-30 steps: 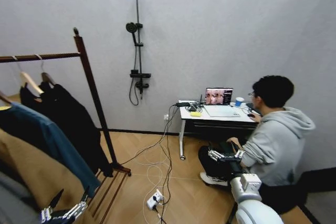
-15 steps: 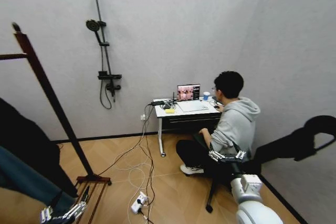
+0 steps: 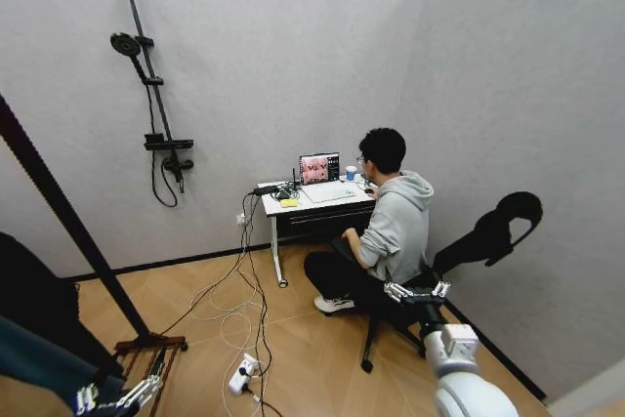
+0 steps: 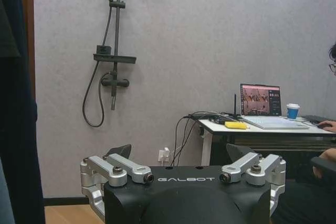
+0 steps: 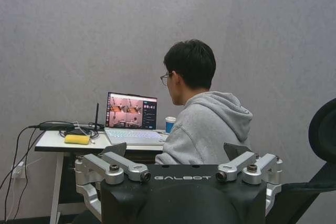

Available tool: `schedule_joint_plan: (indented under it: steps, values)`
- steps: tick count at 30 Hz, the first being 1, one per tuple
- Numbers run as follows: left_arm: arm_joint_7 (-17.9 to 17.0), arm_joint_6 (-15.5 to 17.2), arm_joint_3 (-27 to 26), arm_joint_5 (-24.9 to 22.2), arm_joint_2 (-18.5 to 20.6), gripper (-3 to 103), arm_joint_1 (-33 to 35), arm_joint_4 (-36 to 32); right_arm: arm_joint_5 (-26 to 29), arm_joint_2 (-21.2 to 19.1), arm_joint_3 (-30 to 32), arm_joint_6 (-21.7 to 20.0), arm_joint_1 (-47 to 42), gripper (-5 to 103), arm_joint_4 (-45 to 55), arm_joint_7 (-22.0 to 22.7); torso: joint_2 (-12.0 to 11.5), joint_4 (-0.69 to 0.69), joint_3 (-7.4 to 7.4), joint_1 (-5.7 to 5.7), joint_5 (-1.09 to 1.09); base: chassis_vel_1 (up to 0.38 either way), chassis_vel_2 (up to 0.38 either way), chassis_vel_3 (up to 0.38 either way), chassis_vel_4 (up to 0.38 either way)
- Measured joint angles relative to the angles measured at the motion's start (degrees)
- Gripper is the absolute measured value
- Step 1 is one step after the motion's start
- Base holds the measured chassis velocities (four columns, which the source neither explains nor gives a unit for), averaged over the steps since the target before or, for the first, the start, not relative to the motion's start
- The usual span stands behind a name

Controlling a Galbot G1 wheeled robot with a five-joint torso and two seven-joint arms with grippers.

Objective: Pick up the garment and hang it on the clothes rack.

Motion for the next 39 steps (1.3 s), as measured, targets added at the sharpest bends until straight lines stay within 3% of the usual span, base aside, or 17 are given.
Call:
schedule_joint_plan:
  steps: [39]
  values:
    - [0.0, 0.0, 0.0, 0.0, 0.0, 100, 0.0, 0.0, 0.1, 0.4, -0.6, 0.7, 1.5, 100, -1.3, -1.3, 0.0, 0.00, 0.00, 0.00, 0.00, 0.125, -0.098, -0.098, 0.124]
